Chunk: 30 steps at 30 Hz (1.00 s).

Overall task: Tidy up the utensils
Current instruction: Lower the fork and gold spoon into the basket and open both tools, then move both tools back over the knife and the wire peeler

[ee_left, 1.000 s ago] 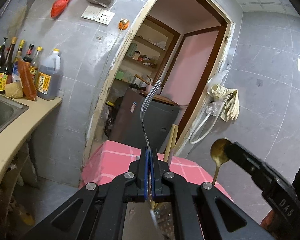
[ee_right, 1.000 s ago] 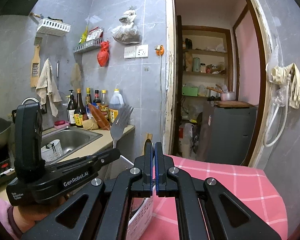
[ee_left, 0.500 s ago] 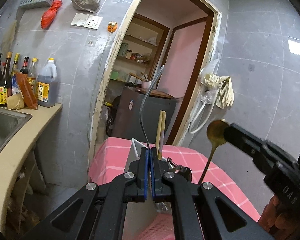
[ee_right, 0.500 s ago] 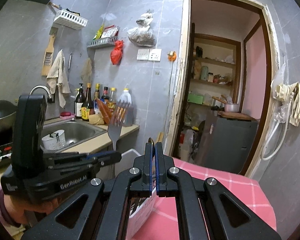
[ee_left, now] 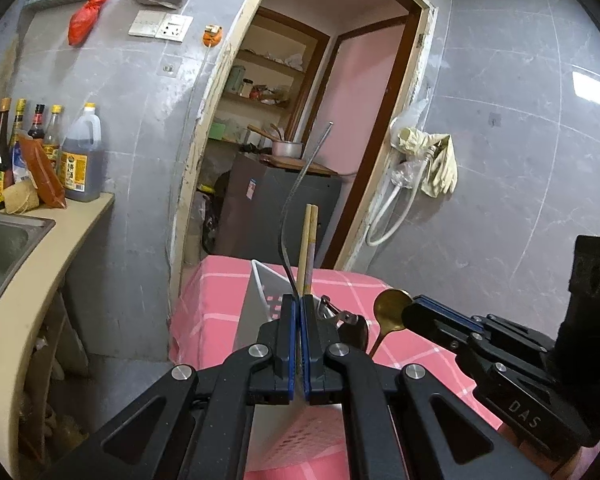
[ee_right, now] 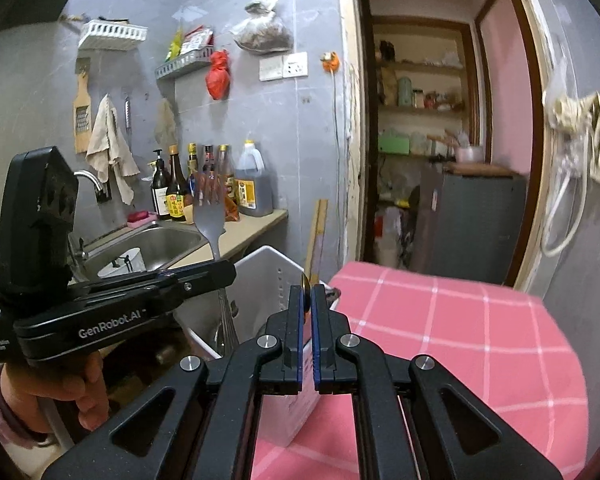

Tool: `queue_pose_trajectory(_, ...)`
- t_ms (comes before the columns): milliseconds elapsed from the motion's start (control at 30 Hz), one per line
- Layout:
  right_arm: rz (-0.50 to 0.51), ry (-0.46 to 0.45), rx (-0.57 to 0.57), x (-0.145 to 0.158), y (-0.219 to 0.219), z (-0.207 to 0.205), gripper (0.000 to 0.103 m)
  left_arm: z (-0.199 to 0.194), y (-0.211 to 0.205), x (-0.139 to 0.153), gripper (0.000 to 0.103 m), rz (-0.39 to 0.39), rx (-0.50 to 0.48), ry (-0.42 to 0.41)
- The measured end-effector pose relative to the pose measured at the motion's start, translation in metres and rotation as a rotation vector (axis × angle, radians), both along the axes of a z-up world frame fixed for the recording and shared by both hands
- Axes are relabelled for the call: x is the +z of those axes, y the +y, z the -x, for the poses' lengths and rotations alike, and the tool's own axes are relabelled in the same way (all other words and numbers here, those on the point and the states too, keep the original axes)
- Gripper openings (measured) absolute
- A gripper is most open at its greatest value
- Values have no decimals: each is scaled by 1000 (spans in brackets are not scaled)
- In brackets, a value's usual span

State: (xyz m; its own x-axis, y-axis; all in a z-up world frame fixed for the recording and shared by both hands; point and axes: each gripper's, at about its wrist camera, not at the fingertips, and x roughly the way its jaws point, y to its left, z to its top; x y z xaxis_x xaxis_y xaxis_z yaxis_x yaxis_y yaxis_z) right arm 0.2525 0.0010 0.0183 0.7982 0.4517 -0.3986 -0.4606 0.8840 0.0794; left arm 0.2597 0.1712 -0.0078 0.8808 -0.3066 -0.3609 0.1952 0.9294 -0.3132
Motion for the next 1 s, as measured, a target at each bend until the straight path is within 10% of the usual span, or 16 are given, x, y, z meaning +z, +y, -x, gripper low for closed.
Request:
queue_pose_trajectory(400, -64, 29, -82, -2, -29, 17, 30, 15, 2, 1, 11, 66, -16, 32)
queue_pose_trajectory(700, -78, -2, -245, 13, -74, 48, 69, 36, -5, 8, 50, 70, 9, 45)
queue_pose_trajectory(867, -66, -37, -319, 22, -101, 64, 91, 53, -20, 13, 93, 15, 68, 36)
queue_pose_trajectory(1000, -51, -60, -371, 26, -122, 76, 102, 64, -40, 16, 102, -44, 142, 26)
